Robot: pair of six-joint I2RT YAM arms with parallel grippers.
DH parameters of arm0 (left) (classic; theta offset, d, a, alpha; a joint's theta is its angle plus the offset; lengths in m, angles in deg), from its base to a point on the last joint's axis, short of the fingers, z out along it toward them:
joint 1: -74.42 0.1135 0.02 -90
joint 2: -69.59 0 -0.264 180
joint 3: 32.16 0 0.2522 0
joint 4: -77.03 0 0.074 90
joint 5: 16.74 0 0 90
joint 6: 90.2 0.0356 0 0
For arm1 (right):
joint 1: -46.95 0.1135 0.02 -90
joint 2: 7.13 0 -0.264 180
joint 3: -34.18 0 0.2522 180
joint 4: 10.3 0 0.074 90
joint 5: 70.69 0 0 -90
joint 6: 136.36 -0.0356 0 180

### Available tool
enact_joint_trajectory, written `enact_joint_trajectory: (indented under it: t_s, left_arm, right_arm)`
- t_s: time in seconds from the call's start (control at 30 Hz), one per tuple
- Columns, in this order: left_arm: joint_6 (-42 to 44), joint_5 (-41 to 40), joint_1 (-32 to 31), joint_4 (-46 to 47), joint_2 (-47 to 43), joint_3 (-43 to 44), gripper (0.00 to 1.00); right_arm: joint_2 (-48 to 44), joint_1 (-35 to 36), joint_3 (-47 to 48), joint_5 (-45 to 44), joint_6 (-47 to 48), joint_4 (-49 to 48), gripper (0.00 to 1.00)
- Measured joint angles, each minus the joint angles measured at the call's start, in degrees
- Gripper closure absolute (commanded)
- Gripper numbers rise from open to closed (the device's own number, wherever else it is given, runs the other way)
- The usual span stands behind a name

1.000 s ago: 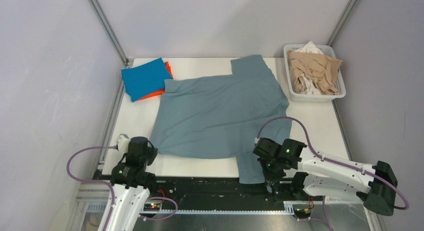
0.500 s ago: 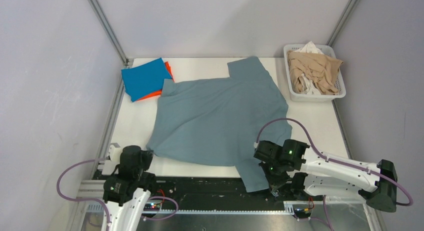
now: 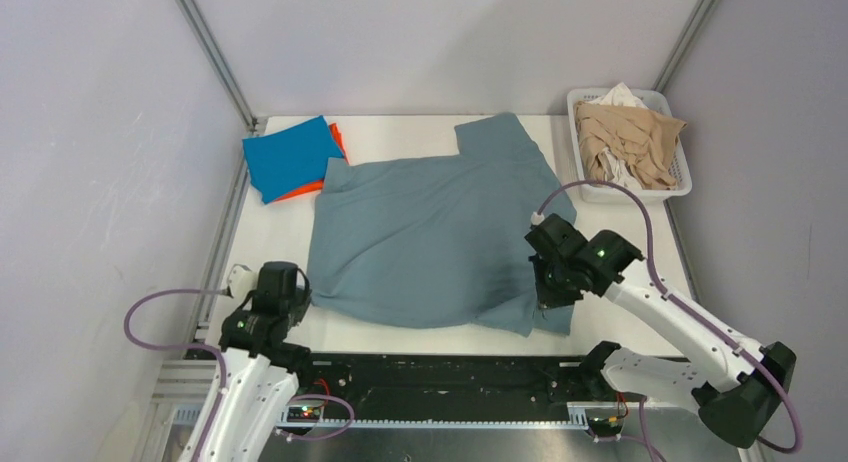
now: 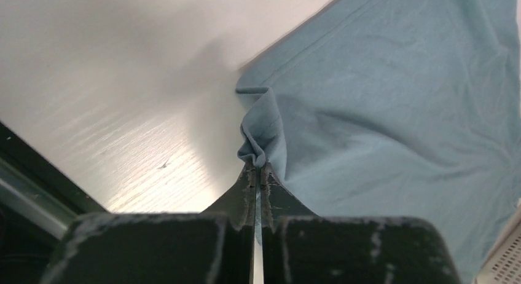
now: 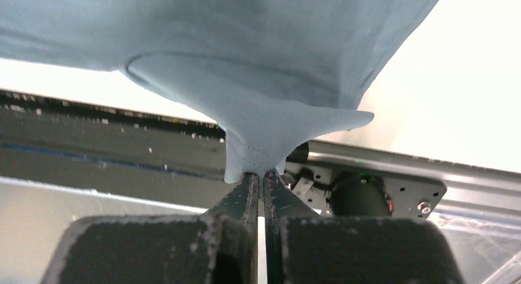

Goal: Fold and stack the t-shirts
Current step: Fold the flattened tshirt in 1/3 of the way

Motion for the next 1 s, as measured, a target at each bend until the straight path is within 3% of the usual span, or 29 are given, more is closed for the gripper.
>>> enact_joint_trajectory:
  t_s: [0.4,1.0]
  left_arm:
    - [6.01,-1.51,0.0,11.91,24.04,4.48,1.0]
    - [13.05,-4.46,0.02,20.33,45.18,13.77,1.0]
  right_arm:
    - [8.79,-11.43,6.99,-4.55,7.1,-8.2,1.0]
    - [29.16,-19.26,22.56,-9.07,15.17,-12.28,1.0]
